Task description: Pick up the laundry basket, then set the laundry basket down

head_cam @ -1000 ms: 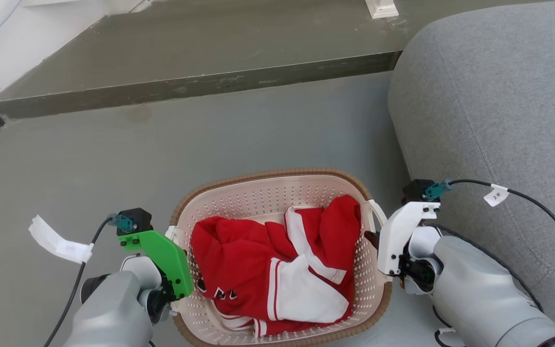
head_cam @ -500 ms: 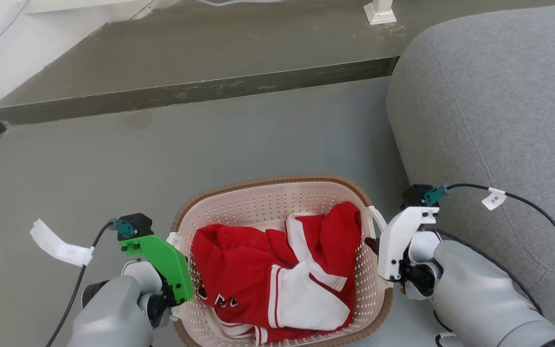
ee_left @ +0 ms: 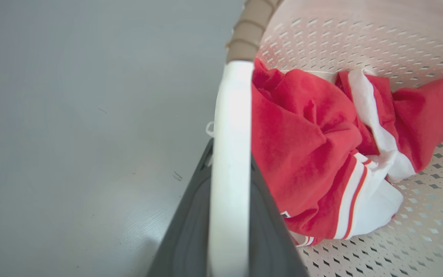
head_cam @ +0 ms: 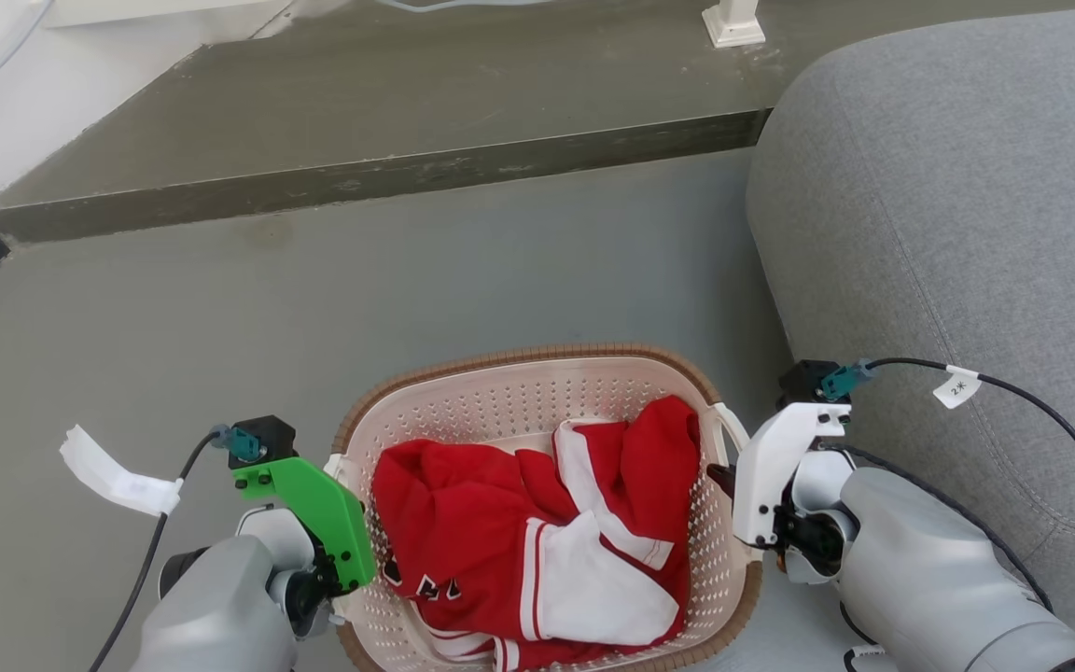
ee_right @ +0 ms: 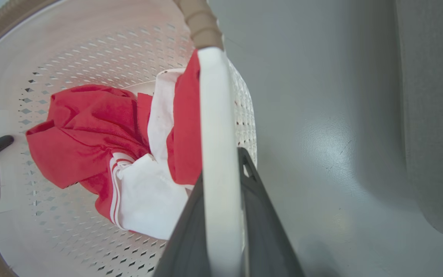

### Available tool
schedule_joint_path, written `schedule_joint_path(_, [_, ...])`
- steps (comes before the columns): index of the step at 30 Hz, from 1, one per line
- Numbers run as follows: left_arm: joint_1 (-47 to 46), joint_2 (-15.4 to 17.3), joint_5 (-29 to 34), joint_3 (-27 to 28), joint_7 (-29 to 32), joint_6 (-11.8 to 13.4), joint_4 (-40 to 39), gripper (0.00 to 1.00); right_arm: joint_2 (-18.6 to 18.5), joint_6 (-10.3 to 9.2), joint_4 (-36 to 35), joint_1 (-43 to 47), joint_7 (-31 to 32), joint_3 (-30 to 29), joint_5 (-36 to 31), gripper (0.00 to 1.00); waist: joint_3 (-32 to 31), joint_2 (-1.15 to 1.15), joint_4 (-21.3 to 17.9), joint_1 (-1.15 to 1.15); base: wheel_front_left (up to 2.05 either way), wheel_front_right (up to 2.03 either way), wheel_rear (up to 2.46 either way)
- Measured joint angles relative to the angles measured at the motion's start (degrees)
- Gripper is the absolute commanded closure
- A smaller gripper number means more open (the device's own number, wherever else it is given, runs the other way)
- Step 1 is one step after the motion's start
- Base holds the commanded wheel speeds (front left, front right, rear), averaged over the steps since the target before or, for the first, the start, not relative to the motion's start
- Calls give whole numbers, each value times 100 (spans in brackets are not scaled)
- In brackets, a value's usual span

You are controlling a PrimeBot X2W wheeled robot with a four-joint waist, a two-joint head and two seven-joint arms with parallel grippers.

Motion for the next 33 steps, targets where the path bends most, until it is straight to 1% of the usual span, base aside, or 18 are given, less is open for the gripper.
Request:
schedule_joint_path(10, [-2, 2, -55, -42, -1, 49, -1, 100, -7, 0, -5, -4, -1, 64, 70, 100, 77, 0, -12, 0, 0, 0, 0])
schedule_joint_path(23, [-113, 8, -62, -69, -69, 140, -3, 100, -25, -1, -51, -95, -53, 91, 180, 100, 496, 0, -71, 0, 0, 0, 0])
schedule_joint_path(33, [-386, 14, -62, -69, -364, 190, -79, 100, -114, -1, -175, -367, -263, 89, 188, 100, 872, 0, -68, 0, 0, 0, 0])
